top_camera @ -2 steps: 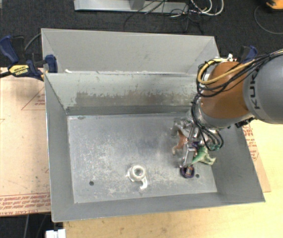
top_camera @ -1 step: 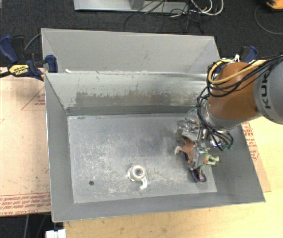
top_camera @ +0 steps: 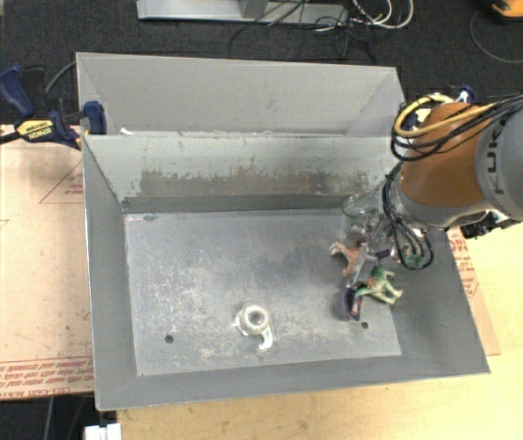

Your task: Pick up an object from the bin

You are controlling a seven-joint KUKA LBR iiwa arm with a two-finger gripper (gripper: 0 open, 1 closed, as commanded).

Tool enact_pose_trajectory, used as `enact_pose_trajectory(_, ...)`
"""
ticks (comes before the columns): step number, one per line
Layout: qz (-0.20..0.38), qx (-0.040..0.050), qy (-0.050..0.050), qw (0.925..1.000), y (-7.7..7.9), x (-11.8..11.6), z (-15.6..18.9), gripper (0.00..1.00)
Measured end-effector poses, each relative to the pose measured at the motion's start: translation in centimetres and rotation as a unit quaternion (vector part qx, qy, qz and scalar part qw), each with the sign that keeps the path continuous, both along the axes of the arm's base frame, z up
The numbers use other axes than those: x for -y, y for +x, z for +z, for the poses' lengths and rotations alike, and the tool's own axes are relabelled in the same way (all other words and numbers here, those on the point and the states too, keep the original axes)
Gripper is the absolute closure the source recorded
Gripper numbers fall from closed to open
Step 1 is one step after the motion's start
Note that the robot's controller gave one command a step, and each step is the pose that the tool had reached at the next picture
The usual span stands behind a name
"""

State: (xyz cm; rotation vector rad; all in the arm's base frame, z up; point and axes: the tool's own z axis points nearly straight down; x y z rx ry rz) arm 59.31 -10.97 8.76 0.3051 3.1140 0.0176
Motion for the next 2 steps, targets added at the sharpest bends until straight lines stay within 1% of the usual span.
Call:
enact_pose_trajectory(1,0.000,0.0000,0.000,1.0000,0.0,0.0,0.0,1.00)
enact_pose_trajectory(2,-0.002,0.0017,0.000,1.0000,1.0,1.1,11.6,1.00)
